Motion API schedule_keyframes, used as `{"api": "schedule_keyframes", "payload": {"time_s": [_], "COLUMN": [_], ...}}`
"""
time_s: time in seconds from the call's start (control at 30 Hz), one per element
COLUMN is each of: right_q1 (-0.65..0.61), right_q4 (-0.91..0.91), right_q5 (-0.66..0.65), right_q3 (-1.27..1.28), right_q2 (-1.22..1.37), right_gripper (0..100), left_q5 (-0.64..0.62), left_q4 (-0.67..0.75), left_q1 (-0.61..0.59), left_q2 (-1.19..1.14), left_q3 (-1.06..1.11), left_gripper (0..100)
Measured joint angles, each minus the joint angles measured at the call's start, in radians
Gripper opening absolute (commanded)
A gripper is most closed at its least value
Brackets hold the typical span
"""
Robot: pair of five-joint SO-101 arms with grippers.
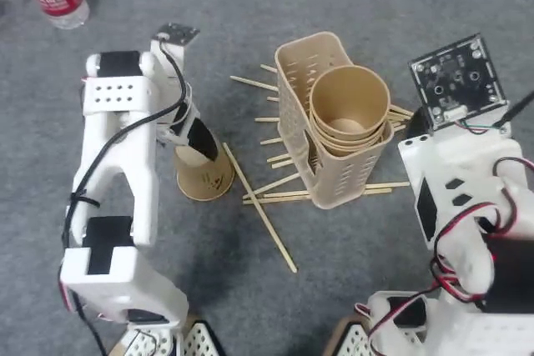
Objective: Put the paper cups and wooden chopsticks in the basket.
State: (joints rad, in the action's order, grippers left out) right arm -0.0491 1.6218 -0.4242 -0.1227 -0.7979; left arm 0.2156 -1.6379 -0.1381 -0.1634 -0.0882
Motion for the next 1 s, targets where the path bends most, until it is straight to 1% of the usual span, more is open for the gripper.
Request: {"api": "schedule_keyframes", "payload": {"time_s": [0.17,0.33,0.47,0.63,0.7,0.8,1.0], "right_q1": [-0.006,-0.003,-0.006,-0.006,-0.006,0.0,-0.006], "right_q4": [0.021,0.021,0.023,0.023,0.021,0.006,-0.009], "right_q5": [0.0,0.0,0.0,0.0,0.0,0.0,0.0], "right_q3": [0.0,0.0,0.0,0.018,0.043,0.077,0.084], "right_q2": [-0.002,-0.002,-0.002,-0.012,-0.015,-0.008,-0.009], "right_gripper": [16.5,16.5,16.5,16.5,16.5,16.5,16.5], "left_q5": [-0.026,-0.046,-0.049,0.015,0.055,0.095,0.114], "left_q4": [0.112,0.195,0.198,0.198,0.198,0.203,0.178], "left_q1": [0.018,0.032,0.055,0.061,0.061,0.072,0.061], "left_q2": [0.002,0.02,0.021,0.021,0.023,0.046,0.068], "left_q3": [0.095,0.115,0.115,0.115,0.115,0.117,0.103], "left_gripper": [32,32,31,18,15,14,14]}}
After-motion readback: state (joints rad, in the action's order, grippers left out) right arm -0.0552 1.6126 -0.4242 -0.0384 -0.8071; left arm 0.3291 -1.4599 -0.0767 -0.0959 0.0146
